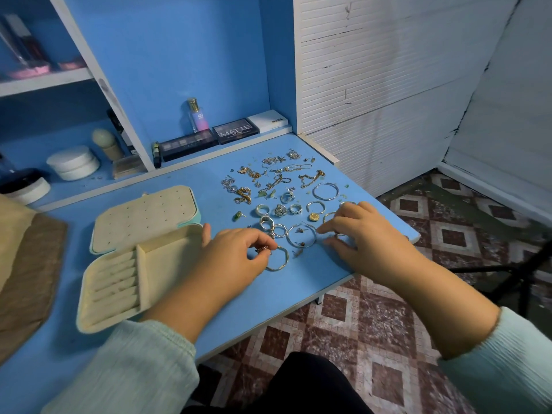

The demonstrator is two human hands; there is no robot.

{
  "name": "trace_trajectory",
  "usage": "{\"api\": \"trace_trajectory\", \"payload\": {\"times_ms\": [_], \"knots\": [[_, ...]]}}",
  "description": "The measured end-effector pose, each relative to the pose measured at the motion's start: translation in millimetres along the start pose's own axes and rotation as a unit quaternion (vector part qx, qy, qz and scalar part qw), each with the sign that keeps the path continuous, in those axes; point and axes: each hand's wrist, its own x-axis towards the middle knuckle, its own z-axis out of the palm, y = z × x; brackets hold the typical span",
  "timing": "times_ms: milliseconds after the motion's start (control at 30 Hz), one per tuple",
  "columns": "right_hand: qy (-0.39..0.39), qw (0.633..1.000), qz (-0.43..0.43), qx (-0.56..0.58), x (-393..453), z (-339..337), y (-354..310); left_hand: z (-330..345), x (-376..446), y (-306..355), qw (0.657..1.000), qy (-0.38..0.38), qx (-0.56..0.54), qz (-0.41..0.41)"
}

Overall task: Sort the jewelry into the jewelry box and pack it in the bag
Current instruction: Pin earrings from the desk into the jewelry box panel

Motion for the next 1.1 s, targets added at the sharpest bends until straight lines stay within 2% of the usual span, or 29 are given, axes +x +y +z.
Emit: {"api": "trace_trajectory", "payload": {"times_ms": [100,167,300,433,600,733,833,1100], "knots": [[-0.034,0.998,0.043,-0.029,-2.8,-9.9,13.5,1.0,1.1,0.5,1.000,-0.007,0.014,0.006],[-0.059,0.997,0.038,-0.032,-5.1,-11.2,18.9,1.6,2.3,2.0,1.000,-0.011,0.023,0.009],[-0.043,0.999,0.030,-0.008,-4.0,-8.8,21.4,3.3,7.5,6.8,0.999,-0.005,0.034,0.016],[-0.007,0.998,0.065,0.003,-2.3,-18.9,33.6,5.4,14.4,11.4,0.999,-0.002,0.020,0.027],[-0.073,0.995,0.073,-0.012,-3.5,-26.6,43.1,9.9,23.2,16.4,0.999,-0.001,0.016,0.040],[-0.071,0.994,0.078,0.015,0.3,-30.0,46.3,13.1,29.5,21.7,0.998,0.012,0.016,0.051],[-0.070,0.992,0.099,0.018,7.9,-36.7,54.4,16.1,33.1,23.2,0.997,0.031,0.016,0.063],[-0.166,0.982,0.084,-0.012,24.7,-44.6,62.1,35.4,33.4,9.8,0.980,0.132,0.040,0.143]]}}
